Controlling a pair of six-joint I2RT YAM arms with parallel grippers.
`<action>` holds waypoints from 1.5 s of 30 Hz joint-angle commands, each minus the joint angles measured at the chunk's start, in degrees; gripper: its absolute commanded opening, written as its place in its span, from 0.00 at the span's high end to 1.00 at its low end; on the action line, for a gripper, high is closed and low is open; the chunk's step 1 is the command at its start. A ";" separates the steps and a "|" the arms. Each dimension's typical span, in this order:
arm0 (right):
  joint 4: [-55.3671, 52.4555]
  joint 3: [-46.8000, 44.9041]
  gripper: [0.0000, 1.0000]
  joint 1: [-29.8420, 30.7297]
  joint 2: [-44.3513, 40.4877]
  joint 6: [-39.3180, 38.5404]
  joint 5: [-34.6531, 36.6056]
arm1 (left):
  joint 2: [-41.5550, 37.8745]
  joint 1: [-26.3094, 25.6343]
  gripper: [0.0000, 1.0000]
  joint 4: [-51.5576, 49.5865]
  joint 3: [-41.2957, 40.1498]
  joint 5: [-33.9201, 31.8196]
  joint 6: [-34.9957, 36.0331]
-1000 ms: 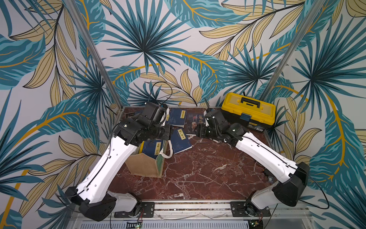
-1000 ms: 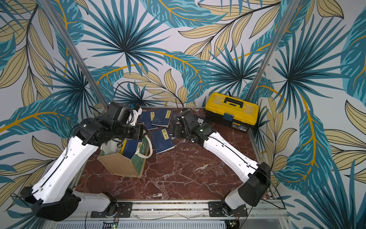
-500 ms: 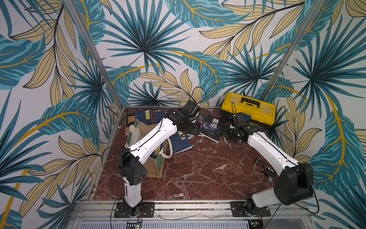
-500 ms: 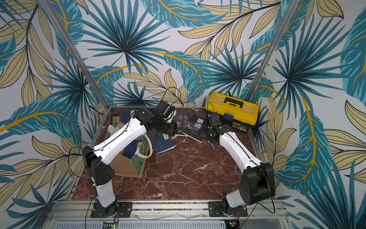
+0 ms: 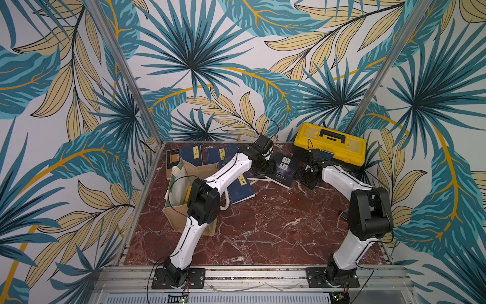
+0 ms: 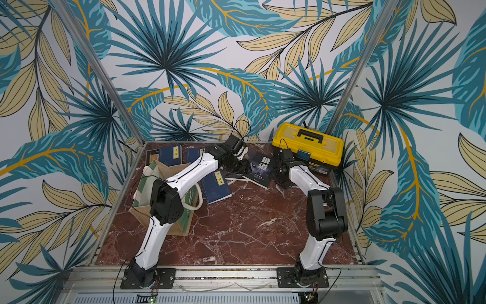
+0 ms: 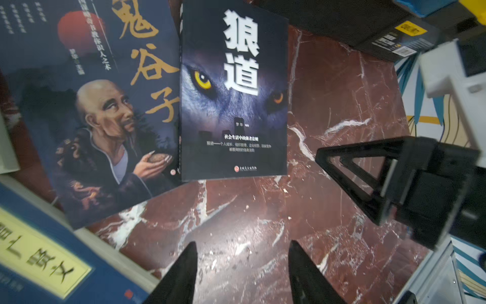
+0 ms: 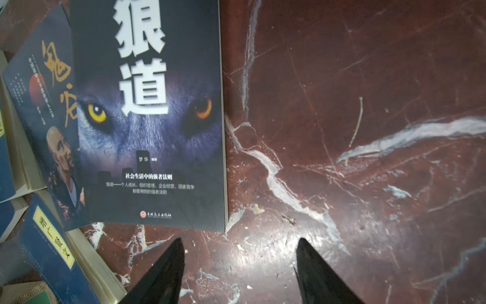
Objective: Put the books into the canvas bag
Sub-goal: Move the book to the center of the board.
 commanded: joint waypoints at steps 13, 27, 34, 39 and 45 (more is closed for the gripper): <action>2.64 6.30 0.37 -0.55 10.88 -0.82 -4.47 | 13.69 3.11 0.43 12.04 8.02 5.04 -8.41; 2.68 1.98 0.58 -0.55 10.60 -1.71 -10.19 | 11.24 -1.01 0.45 17.58 0.79 18.90 -15.24; 2.52 -8.47 0.60 0.01 2.41 -2.02 -12.05 | 1.11 -5.27 0.47 24.25 -16.19 16.85 -17.73; 1.47 -16.77 0.61 1.90 -4.53 -2.08 -12.59 | -7.79 -9.03 0.48 29.29 -30.35 13.90 -19.31; -2.70 -24.78 0.61 8.79 -13.53 -1.14 -11.76 | -18.12 -15.52 0.48 31.69 -44.41 7.75 -21.44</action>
